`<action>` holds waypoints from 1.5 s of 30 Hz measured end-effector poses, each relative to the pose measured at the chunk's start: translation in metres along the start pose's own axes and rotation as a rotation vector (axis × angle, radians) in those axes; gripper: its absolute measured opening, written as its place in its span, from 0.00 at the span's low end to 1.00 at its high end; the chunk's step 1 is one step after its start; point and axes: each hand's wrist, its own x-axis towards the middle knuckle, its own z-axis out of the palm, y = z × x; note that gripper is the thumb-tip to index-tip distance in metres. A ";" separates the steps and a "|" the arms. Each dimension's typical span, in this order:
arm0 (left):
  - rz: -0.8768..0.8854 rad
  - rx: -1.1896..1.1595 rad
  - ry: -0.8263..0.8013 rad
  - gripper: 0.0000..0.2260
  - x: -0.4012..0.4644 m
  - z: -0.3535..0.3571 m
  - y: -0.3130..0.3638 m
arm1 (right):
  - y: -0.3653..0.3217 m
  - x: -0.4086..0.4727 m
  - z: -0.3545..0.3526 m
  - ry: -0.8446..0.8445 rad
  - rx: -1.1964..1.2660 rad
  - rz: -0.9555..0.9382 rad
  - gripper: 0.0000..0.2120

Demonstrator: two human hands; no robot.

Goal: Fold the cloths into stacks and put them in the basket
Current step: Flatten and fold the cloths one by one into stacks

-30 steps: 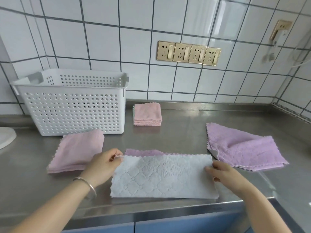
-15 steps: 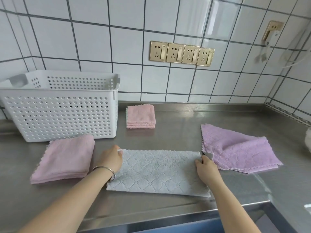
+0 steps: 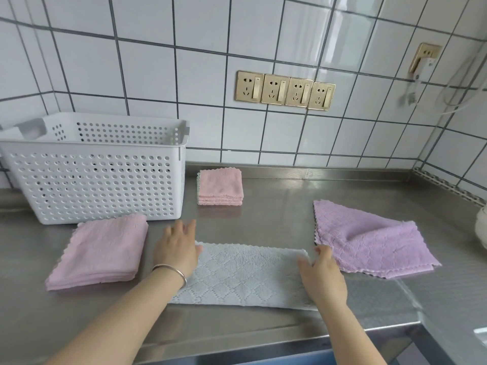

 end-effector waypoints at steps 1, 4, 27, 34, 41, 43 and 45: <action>0.066 0.009 0.015 0.27 -0.006 -0.002 0.007 | 0.001 -0.005 0.000 0.019 -0.053 -0.012 0.24; 0.270 -0.033 -0.213 0.29 -0.024 -0.003 0.037 | 0.006 -0.021 0.002 0.006 -0.200 -0.020 0.22; -0.146 -1.063 -0.561 0.25 -0.018 -0.030 0.084 | -0.054 -0.062 0.029 0.383 -0.153 -0.539 0.08; -0.241 -0.985 -0.284 0.08 -0.013 -0.036 0.047 | -0.066 -0.078 0.060 0.147 0.047 -0.768 0.29; -0.225 -0.900 -0.303 0.06 -0.015 -0.023 0.001 | -0.056 -0.083 0.077 0.030 -0.052 -0.694 0.37; -0.220 -0.871 -0.307 0.03 -0.020 -0.019 -0.004 | -0.055 -0.085 0.080 -0.007 -0.107 -0.719 0.38; -0.218 -0.836 -0.279 0.07 -0.021 -0.011 -0.008 | -0.052 -0.084 0.084 -0.017 -0.147 -0.726 0.37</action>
